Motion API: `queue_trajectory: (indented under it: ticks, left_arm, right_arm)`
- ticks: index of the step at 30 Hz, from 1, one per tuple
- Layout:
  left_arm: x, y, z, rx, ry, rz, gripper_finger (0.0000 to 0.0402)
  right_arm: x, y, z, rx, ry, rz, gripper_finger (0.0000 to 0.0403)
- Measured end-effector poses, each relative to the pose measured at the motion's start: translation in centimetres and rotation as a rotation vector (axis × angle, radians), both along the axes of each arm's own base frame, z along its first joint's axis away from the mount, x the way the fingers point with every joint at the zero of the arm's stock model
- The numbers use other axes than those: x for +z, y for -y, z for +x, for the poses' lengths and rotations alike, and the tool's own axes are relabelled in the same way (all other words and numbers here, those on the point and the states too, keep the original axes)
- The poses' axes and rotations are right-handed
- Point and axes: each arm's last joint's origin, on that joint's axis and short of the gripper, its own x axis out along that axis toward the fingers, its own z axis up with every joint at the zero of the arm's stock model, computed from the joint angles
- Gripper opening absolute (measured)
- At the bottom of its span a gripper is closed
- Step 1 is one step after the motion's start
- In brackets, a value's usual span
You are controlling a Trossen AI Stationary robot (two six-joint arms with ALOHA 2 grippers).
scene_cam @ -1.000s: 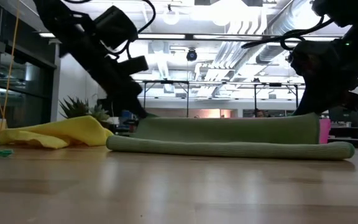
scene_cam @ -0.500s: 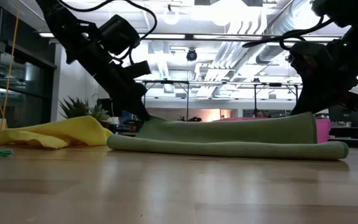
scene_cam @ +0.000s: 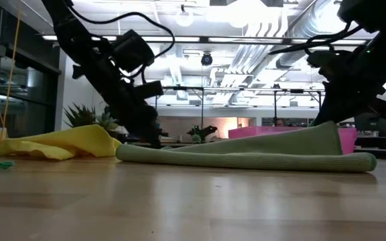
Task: Fold microfiber towels
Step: Fold the right green microfiber cloth
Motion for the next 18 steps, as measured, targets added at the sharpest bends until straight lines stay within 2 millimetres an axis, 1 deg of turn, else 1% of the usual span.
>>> queue_trajectory:
  ticks: [3, 6, 8, 10, 12, 18]
  left_arm:
    - [1.0, 0.0, 0.0, -0.015, 0.026, 0.029, 0.0166]
    - [1.4, 0.0, -0.1, -0.035, 0.016, 0.058, 0.0172]
    - [1.5, -0.1, -0.2, -0.024, 0.01, 0.074, 0.0172]
    - [1.5, -0.1, -0.2, -0.002, 0.008, 0.085, 0.0171]
    - [1.5, -0.1, -0.1, 0.006, 0.025, 0.079, 0.0171]
    - [1.5, -0.2, 0.6, -0.069, 0.113, 0.032, 0.0171]
  right_arm:
    - [0.1, 0.2, 0.0, -0.076, 0.036, -0.013, 0.0]
    - [0.1, 0.3, -0.1, -0.135, 0.068, -0.032, 0.0]
    - [-0.1, 0.4, -0.3, -0.153, 0.042, 0.002, 0.0]
    - [-0.5, 0.5, -0.6, -0.154, -0.027, 0.084, 0.0]
    - [-0.9, 0.4, -0.9, -0.145, -0.087, 0.126, 0.0]
    - [-1.0, 0.3, -0.9, -0.146, -0.094, 0.12, 0.0]
